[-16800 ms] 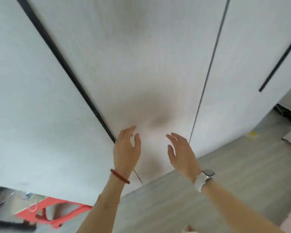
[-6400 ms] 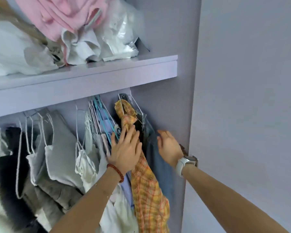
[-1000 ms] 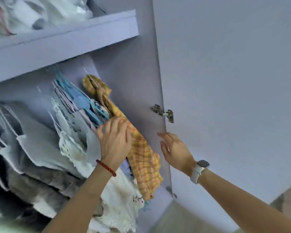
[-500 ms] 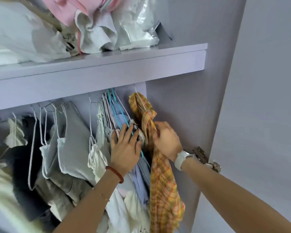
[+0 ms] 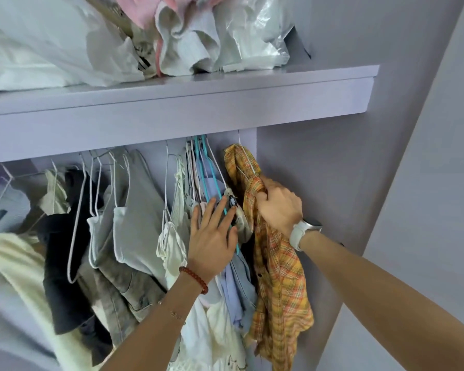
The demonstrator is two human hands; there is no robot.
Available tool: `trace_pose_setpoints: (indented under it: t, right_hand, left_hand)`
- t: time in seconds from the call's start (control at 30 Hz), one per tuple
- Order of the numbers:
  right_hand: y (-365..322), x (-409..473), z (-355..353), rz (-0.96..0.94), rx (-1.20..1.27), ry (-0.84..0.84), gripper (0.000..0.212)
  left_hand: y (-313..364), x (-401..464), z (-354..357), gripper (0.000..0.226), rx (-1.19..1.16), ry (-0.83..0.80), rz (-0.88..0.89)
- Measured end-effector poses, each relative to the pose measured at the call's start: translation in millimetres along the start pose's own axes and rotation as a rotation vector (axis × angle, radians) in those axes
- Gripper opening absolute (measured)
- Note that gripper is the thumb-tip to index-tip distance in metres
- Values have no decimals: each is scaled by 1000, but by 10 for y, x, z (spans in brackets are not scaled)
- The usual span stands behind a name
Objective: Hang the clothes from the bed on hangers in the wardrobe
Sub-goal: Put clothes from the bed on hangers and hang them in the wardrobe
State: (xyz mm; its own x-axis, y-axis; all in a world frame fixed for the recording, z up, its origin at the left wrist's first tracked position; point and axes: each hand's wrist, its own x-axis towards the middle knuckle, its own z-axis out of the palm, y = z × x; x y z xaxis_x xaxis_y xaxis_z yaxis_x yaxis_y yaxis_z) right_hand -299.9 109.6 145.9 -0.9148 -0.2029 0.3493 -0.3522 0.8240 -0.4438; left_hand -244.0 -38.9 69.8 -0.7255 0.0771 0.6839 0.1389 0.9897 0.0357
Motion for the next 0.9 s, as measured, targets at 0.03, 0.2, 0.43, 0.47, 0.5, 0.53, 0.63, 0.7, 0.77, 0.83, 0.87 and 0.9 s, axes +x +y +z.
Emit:
trace_pose_setpoints:
  t: [0.03, 0.2, 0.43, 0.47, 0.5, 0.53, 0.63, 0.7, 0.77, 0.83, 0.87, 0.9]
  right_hand:
    - [-14, -14, 17, 11, 26, 16, 44]
    - [-125, 88, 97, 68, -131, 38, 46]
    - [3, 215, 166, 82, -222, 66, 32]
    - [32, 212, 158, 54, -227, 89, 34]
    - [59, 215, 147, 32, -226, 118, 35]
    - [84, 220, 128, 20, -215, 153, 36]
    - [154, 219, 50, 26, -137, 258, 36]
    - [219, 139, 4, 46, -81, 298, 36]
    - [310, -71, 14, 83, -7, 338, 35]
    - [434, -391, 66, 147, 66, 358, 35]
    - [514, -575, 91, 174, 85, 358, 36]
    - [607, -773, 109, 190, 94, 357, 36]
  left_hand:
    - [-2, -2, 4, 44, -2, 12, -1]
    - [32, -1, 18, 43, -6, 30, -7]
    - [4, 7, 24, 42, -17, 38, -8]
    - [1, 0, 27, 43, -17, 37, -10]
    - [0, -5, 26, 43, -19, 35, -12]
    - [-4, -8, 29, 43, -22, 35, -14]
    - [-16, -8, 48, 43, -26, 27, -23]
    - [-8, -10, 59, 43, -18, 22, -30]
    - [9, 0, 57, 43, 1, 18, -26]
    - [26, 25, 54, 44, 28, 2, -24]
    - [38, 40, 50, 45, 38, -12, -35]
    - [61, 56, 38, 47, 39, -30, -55]
